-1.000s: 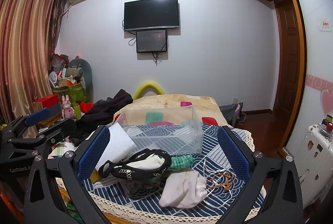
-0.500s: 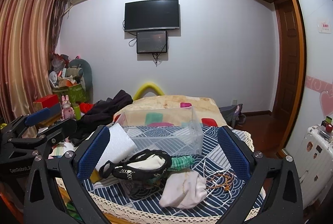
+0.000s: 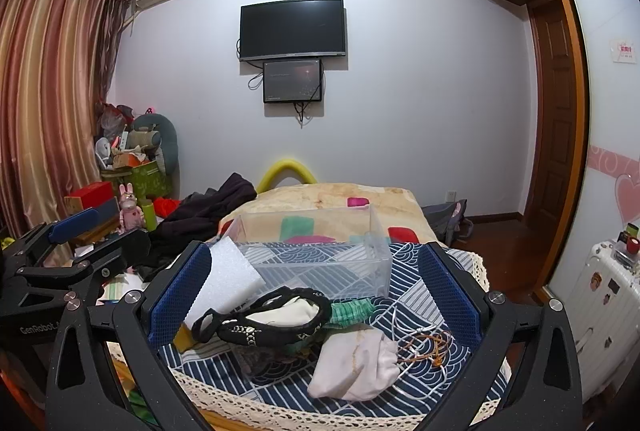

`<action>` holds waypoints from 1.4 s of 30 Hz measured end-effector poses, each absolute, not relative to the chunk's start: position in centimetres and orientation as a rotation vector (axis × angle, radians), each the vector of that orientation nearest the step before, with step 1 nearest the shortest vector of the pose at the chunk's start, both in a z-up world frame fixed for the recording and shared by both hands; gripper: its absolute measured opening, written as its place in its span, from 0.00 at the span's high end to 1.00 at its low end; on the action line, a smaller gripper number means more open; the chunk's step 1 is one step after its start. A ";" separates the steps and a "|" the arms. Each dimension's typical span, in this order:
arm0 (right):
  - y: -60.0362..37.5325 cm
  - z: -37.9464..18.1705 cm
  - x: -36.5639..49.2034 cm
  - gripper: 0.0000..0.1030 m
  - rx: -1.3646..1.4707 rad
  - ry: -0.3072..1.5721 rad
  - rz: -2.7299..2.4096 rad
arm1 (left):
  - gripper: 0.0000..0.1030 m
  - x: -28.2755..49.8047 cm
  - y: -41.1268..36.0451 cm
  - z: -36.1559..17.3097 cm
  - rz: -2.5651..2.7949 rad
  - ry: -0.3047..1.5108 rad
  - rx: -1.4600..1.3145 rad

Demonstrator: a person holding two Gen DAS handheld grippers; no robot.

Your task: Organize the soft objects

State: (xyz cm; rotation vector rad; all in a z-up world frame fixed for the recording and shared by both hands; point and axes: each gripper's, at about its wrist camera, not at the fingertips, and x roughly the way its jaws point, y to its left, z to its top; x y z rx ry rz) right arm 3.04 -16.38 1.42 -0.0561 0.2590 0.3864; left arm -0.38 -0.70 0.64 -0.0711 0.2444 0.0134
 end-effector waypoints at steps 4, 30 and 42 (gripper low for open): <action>-16.3 1.5 3.0 0.00 -0.057 0.258 0.387 | 0.00 -0.4 -0.7 0.7 0.013 0.244 -0.072; -16.4 1.7 3.2 0.00 -0.056 0.263 0.382 | 0.00 -0.3 -0.7 0.9 0.014 0.243 -0.073; -17.4 -2.0 6.7 0.00 -0.071 0.409 0.332 | 0.00 3.7 1.7 -2.2 0.069 0.378 -0.133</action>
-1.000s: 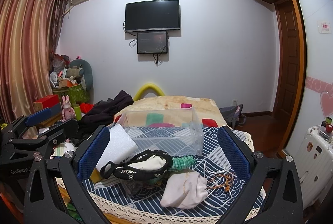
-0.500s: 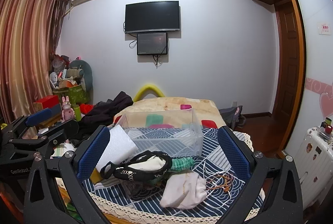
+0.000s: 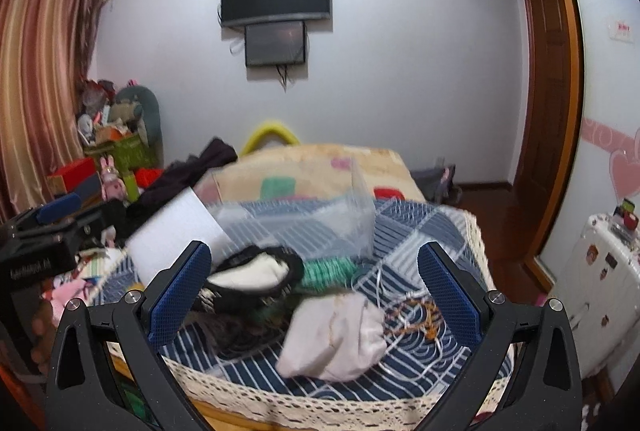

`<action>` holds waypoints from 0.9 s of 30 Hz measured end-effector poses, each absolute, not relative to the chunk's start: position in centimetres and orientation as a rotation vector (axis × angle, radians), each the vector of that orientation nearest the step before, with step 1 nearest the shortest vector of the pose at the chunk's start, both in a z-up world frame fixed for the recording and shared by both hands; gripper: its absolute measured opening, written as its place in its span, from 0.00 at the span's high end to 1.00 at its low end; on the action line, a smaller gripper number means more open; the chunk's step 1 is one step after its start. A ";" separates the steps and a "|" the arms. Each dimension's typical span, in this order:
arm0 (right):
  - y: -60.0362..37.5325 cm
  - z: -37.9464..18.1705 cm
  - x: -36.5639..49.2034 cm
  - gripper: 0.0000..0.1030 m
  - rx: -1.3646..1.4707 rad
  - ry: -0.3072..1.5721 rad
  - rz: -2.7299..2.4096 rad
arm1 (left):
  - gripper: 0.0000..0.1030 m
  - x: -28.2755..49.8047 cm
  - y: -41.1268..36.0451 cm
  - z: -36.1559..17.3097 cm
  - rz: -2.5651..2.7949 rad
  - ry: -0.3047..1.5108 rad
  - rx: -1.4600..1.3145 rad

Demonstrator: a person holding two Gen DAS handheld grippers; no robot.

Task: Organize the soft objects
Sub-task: 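Grasp the white foam sheet with the left tool while the right tool grasps the white sock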

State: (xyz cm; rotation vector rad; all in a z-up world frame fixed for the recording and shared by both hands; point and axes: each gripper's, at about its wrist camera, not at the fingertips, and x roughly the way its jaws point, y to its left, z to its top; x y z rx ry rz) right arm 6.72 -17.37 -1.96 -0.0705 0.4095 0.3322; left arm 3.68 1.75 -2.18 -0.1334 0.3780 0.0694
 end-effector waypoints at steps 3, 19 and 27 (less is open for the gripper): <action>-17.6 -3.4 7.5 0.00 -0.077 0.461 0.322 | 0.00 5.0 2.5 -3.4 0.096 0.423 -0.153; -18.3 -7.9 10.1 0.00 -0.054 0.694 0.339 | 0.00 9.7 2.1 -9.1 0.071 0.585 -0.037; -18.6 -9.0 10.7 0.00 -0.019 0.751 0.350 | 0.00 11.0 2.0 -9.2 0.017 0.590 0.002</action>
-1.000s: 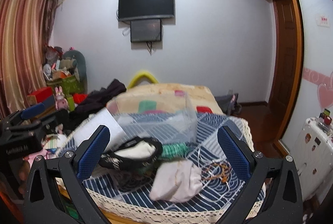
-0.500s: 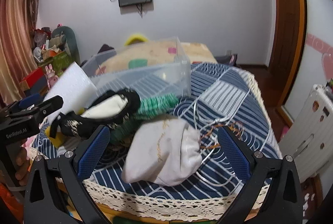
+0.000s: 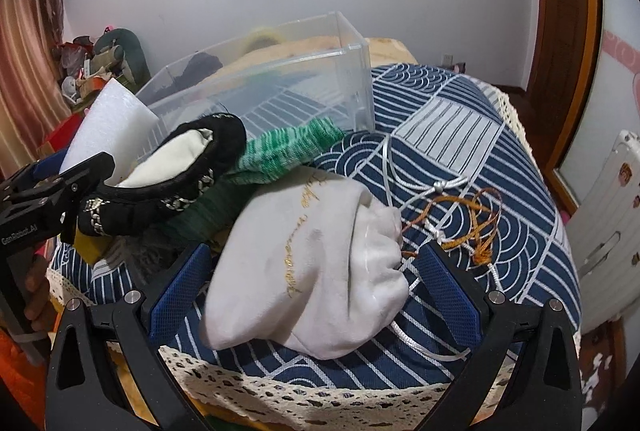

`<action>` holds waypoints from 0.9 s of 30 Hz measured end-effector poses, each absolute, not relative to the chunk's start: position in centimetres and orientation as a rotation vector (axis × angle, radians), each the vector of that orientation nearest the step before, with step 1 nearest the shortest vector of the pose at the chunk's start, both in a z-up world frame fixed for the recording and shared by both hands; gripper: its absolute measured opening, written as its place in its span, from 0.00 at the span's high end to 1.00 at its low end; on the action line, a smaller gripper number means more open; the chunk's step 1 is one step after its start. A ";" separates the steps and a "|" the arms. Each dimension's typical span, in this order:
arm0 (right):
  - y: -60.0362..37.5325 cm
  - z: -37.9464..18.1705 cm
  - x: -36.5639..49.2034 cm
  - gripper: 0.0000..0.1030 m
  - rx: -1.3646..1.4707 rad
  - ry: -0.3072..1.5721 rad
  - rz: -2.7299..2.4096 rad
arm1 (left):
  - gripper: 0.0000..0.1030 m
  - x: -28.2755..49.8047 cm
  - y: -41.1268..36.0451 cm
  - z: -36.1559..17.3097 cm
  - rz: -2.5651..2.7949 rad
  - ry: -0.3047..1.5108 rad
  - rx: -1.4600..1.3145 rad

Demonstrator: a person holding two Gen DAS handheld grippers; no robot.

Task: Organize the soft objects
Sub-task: 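Grasp the white foam sheet with the left tool while the right tool grasps the white sock, then lower the foam sheet into the clear box with the left tool while the right tool drops the sock in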

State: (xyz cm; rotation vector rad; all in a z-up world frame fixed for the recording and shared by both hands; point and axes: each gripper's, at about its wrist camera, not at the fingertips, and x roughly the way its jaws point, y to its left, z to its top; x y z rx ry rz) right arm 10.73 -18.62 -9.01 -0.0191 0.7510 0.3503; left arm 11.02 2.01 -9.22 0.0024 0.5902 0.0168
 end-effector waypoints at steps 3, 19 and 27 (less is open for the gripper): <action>-18.4 -9.1 10.6 0.04 -0.032 0.747 0.344 | 0.00 11.5 1.5 -9.5 -0.002 0.598 0.028; -18.6 -8.3 10.6 0.79 -0.067 0.690 0.323 | 0.11 10.3 1.5 -8.9 -0.029 0.557 -0.036; -19.3 -5.0 10.2 0.80 -0.078 0.576 0.290 | 0.11 8.5 2.7 -6.6 -0.017 0.491 -0.088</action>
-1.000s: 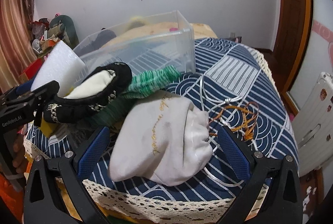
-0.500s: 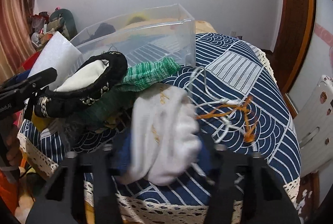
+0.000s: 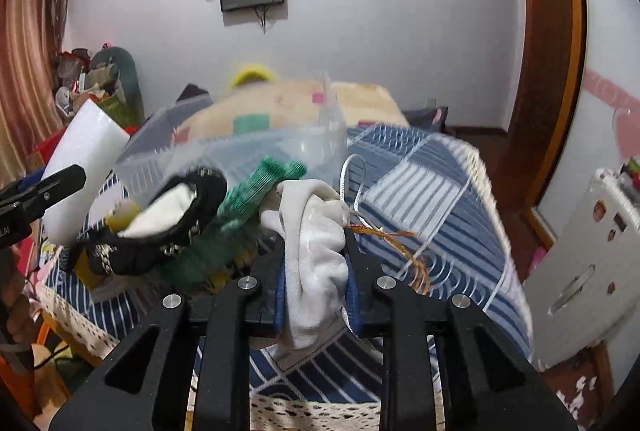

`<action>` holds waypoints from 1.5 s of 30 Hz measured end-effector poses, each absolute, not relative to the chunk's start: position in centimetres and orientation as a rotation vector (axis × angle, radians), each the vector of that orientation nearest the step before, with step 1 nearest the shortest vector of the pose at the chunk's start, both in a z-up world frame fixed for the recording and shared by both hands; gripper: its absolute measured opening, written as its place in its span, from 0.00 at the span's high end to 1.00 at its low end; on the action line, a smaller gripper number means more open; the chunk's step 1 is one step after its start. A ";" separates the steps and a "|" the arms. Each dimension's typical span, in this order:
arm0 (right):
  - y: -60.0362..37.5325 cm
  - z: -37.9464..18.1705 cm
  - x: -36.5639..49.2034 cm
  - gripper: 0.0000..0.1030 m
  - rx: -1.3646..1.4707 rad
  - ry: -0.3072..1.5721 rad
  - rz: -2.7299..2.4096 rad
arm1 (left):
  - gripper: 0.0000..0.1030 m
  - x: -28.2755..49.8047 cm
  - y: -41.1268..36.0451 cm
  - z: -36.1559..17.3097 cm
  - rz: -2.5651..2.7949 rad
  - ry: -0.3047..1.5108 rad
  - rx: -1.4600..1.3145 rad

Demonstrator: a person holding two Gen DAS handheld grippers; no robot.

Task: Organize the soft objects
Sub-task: 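Lower the foam sheet into the clear box with the left tool while the right tool drops the sock in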

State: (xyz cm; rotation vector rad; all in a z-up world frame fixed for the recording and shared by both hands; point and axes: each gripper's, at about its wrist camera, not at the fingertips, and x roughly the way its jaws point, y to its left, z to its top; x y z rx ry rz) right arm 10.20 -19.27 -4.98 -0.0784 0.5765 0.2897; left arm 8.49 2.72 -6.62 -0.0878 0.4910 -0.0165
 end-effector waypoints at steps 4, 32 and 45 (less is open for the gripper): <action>-19.5 -2.8 10.5 0.80 -0.074 0.513 0.283 | 0.11 7.9 3.3 -5.3 -0.008 0.457 -0.108; -14.2 0.4 17.4 0.80 -0.104 0.435 0.387 | 0.11 17.4 4.1 -2.9 0.036 0.516 -0.128; -12.5 -3.3 21.4 0.79 -0.176 0.622 0.400 | 0.10 22.8 3.2 -6.2 0.018 0.679 -0.134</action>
